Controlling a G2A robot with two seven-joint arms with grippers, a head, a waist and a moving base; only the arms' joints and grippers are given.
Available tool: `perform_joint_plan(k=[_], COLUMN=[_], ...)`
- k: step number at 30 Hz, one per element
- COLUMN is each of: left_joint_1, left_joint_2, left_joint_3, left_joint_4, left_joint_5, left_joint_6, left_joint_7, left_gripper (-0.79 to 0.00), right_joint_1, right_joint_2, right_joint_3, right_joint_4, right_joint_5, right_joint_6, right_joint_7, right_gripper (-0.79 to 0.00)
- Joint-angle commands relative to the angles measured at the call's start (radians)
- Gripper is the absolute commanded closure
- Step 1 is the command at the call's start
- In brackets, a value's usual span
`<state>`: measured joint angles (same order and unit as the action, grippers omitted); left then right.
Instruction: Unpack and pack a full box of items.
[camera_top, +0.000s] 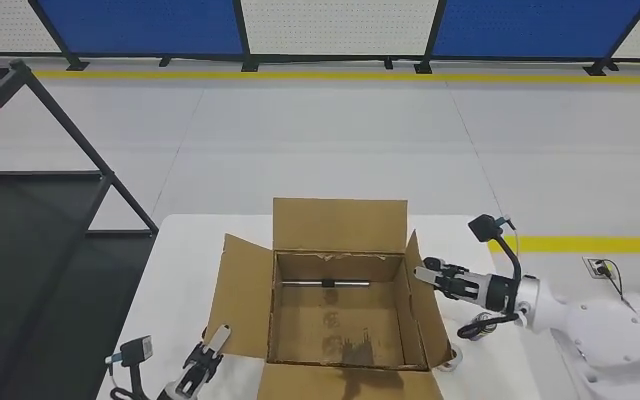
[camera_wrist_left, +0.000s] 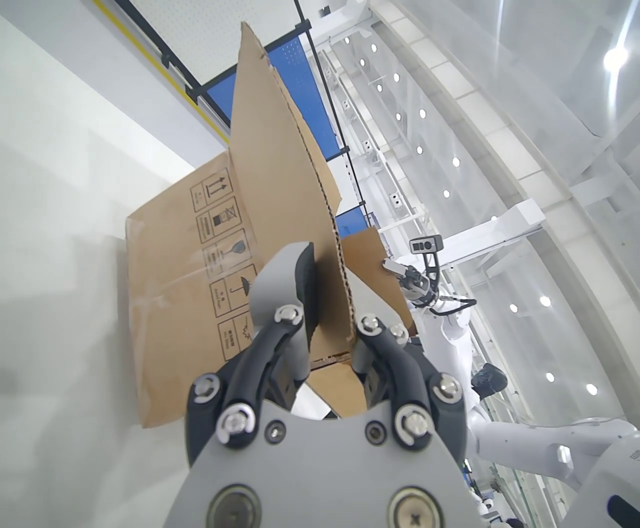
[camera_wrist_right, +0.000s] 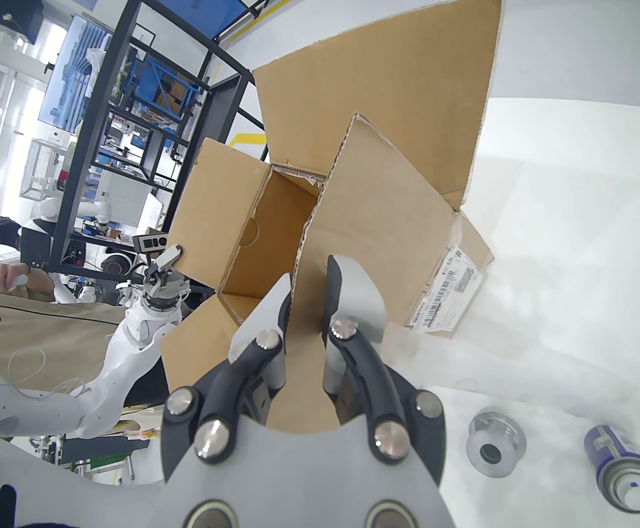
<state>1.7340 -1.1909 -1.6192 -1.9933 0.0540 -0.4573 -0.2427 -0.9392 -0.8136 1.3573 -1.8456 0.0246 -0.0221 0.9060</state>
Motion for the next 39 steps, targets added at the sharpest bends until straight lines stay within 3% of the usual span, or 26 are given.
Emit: perform_joint_plan(k=[1, 9, 24, 39], left_joint_1=[-0.007, -0.039, -0.036, -0.045], left_joint_2=[-0.002, -0.006, -0.009, -0.011], left_joint_3=[0.006, 0.023, 0.029, 0.03], left_joint_4=[0.009, 0.046, 0.054, 0.057], left_joint_5=[0.011, 0.031, 0.05, 0.04], left_joint_6=[0.002, 0.009, 0.01, 0.025], left_joint_7=[0.021, 0.06, 0.066, 0.062], left_gripper=[0.0, 0.0, 0.0, 0.0], right_joint_1=[0.001, 0.041, 0.139, 0.103], right_joint_2=[-0.002, -0.014, -0.04, -0.048], right_joint_3=[-0.008, -0.061, -0.149, -0.148], right_joint_4=[0.001, 0.028, 0.125, 0.142], right_joint_5=[-0.012, -0.018, -0.03, -0.046], right_joint_6=[0.008, 0.006, 0.0, -0.012], right_joint_7=[-0.014, -0.03, -0.053, -0.095], right_gripper=[0.0, 0.0, 0.0, 0.0])
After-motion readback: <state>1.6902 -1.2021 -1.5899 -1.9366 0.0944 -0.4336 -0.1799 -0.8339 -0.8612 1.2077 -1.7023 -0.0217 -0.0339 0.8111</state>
